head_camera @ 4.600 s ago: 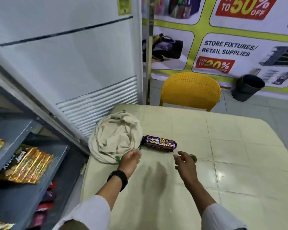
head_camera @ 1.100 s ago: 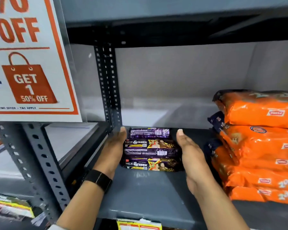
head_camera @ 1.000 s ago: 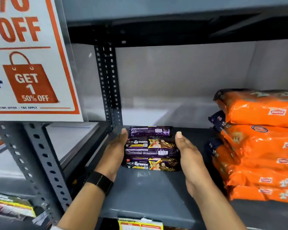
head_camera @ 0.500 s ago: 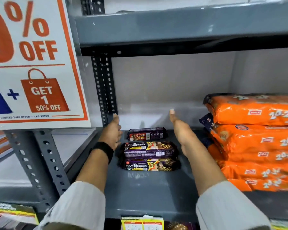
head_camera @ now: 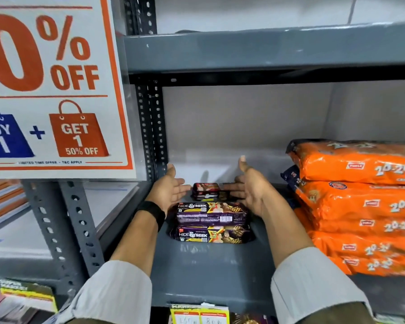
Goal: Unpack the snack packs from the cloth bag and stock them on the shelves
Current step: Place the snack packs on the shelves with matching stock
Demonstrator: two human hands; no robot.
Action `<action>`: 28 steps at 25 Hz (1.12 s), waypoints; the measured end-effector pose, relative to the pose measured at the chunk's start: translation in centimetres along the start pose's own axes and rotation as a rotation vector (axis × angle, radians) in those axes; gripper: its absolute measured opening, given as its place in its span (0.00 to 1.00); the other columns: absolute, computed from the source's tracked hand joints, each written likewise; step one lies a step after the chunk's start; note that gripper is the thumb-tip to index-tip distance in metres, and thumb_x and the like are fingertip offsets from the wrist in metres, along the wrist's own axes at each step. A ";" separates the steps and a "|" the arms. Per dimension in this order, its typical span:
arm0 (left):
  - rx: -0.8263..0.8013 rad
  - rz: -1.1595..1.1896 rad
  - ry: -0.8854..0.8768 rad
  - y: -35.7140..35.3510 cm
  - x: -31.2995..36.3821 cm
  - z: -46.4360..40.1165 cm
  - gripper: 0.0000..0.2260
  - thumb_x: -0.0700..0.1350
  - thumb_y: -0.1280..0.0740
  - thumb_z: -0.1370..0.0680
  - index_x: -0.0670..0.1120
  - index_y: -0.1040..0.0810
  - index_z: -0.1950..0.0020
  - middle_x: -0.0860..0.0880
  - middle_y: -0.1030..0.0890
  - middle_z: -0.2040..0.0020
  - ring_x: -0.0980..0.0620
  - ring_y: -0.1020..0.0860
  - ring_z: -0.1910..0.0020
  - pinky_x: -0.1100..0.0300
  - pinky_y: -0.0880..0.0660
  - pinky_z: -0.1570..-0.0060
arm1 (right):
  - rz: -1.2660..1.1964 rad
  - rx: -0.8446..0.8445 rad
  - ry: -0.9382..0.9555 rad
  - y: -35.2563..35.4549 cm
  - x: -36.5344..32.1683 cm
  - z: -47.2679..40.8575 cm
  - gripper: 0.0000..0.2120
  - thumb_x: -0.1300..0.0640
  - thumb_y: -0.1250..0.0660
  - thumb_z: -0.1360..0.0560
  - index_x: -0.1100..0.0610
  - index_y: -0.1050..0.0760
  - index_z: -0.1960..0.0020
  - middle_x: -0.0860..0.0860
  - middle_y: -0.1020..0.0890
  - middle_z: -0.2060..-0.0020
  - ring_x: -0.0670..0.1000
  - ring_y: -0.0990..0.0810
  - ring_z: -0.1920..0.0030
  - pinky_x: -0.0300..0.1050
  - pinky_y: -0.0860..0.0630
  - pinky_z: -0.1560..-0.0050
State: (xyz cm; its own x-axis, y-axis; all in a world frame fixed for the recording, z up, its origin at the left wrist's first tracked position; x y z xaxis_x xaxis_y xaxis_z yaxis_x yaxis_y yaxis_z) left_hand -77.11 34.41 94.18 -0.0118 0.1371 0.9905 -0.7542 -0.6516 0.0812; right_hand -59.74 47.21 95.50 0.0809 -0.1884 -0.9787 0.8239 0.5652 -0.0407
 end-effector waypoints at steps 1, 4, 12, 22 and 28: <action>0.018 0.004 -0.017 0.1 0.2 0.1 0.34 0.65 0.51 0.17 0.39 0.31 0.26 0.41 0.23 0.31 0.43 0.25 0.31 0.52 0.32 0.27 | 0.012 0.018 0.008 0.1 -0.2 0.0 0.42 0.28 0.45 0.23 0.60 0.36 0.23 0.60 0.19 0.37 0.61 0.23 0.34 0.56 0.30 0.34; 0.056 -0.033 -0.026 0.2 0.0 0.5 0.29 0.63 0.50 0.16 0.41 0.26 0.32 0.44 0.21 0.45 0.50 0.23 0.45 0.59 0.28 0.45 | 0.125 0.223 0.058 1.3 -0.2 0.0 0.33 0.35 0.42 0.20 0.62 0.28 0.31 0.60 0.22 0.34 0.60 0.22 0.39 0.52 0.29 0.42; -0.075 -0.058 0.044 -0.2 -2.5 0.1 0.35 0.70 0.49 0.20 0.44 0.21 0.35 0.43 0.17 0.37 0.43 0.18 0.41 0.44 0.25 0.35 | 0.157 0.242 0.023 1.8 1.3 -1.9 0.32 0.41 0.47 0.16 0.60 0.42 0.20 0.58 0.33 0.22 0.60 0.32 0.25 0.54 0.33 0.31; 0.020 -0.175 0.111 2.0 -3.4 1.0 0.36 0.70 0.52 0.21 0.44 0.20 0.35 0.41 0.23 0.30 0.39 0.26 0.30 0.44 0.35 0.27 | 0.281 0.247 0.028 2.4 2.8 -3.0 0.11 0.59 0.24 0.28 0.64 0.20 0.51 0.60 0.14 0.53 0.59 0.14 0.54 0.55 0.16 0.46; 0.040 -0.090 0.008 2.0 -0.9 2.7 0.41 0.71 0.56 0.21 0.41 0.22 0.33 0.39 0.24 0.29 0.41 0.25 0.31 0.43 0.38 0.25 | -0.031 0.218 0.138 1.6 1.1 1.5 0.08 0.55 0.30 0.21 0.58 0.24 0.55 0.58 0.15 0.54 0.54 0.17 0.60 0.44 0.22 0.65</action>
State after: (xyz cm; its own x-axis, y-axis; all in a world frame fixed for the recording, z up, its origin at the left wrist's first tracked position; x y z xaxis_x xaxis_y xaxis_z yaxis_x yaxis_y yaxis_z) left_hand -76.83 31.03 93.72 0.0496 0.2021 0.9781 -0.7256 -0.6657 0.1744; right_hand -57.52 46.72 94.66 -0.0115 -0.0831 -0.9965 0.9275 0.3714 -0.0417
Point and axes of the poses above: each hand's wrist, its own z-axis away from the middle knuckle, its own y-axis out of the back of the hand, x = y × z, the point moved 5 cm from there along -z, towards the middle knuckle
